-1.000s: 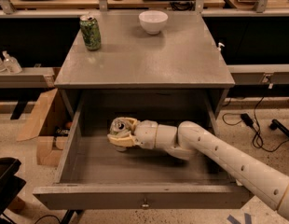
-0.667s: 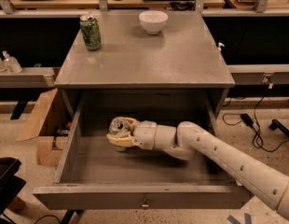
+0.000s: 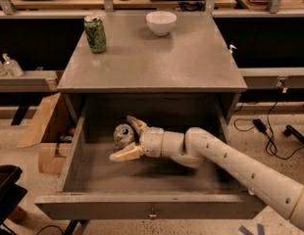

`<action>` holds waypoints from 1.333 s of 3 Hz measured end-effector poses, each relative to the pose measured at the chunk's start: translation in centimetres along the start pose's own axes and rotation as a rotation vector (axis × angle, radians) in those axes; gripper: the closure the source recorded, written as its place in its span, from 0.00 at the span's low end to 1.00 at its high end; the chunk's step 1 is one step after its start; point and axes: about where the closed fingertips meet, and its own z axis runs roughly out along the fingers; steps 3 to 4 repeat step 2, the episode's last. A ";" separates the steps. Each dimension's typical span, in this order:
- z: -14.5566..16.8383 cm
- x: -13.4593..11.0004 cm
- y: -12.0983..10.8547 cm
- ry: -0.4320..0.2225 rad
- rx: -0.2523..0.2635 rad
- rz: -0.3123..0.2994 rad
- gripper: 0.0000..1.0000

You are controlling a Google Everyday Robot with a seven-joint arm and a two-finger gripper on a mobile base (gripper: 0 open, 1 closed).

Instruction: Place 7up can into top drawer

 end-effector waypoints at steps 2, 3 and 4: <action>-0.6 -2.1 -0.3 0.022 -0.048 0.004 0.00; -0.6 -2.1 -0.3 0.022 -0.048 0.004 0.00; -0.6 -2.1 -0.3 0.022 -0.048 0.004 0.00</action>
Offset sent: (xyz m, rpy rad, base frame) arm 0.0171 -0.0272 0.0641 -0.0803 0.0297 0.1111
